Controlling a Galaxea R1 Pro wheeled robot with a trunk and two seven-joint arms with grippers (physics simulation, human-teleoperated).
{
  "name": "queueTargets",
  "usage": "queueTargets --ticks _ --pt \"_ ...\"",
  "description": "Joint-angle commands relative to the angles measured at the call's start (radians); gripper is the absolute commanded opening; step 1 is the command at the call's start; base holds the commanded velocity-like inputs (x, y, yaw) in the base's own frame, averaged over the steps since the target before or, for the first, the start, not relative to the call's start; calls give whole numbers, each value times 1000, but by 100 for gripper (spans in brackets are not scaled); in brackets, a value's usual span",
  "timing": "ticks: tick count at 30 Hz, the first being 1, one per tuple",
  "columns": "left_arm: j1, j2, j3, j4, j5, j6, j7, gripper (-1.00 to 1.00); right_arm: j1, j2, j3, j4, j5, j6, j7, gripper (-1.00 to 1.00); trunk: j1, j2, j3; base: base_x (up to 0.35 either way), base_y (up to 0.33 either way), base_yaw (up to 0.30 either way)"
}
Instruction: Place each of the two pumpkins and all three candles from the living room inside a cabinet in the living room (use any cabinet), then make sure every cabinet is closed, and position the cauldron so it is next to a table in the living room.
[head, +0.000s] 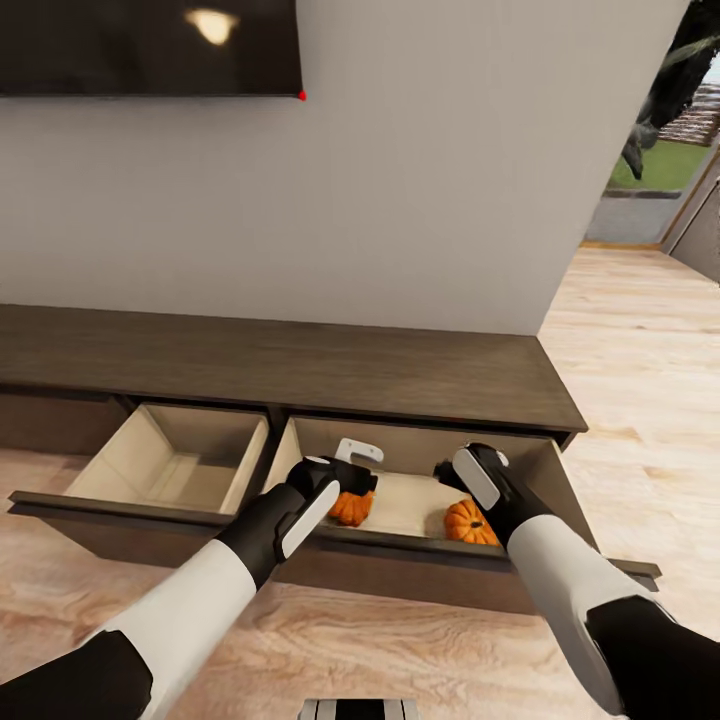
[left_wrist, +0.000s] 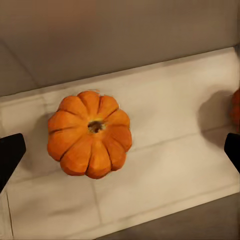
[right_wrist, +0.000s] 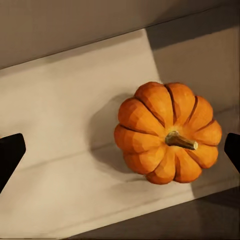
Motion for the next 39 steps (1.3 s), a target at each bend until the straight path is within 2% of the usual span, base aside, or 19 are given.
queueTargets --ticks 1,8,33,39 --pt "-1 1 -3 -1 11 3 9 100 -4 0 5 5 -9 6 -9 100 -1 0 3 0 0 0" --pt "-1 2 -3 -1 15 24 8 100 -17 2 4 24 -10 51 -18 100 -4 2 30 0 0 0" --pt "-1 5 0 -3 21 48 11 100 -18 0 6 27 -13 62 -21 100 -15 7 127 0 0 0" --pt "-1 6 0 -3 22 81 11 100 -18 0 0 27 -18 124 -19 100 -18 9 150 0 0 0"
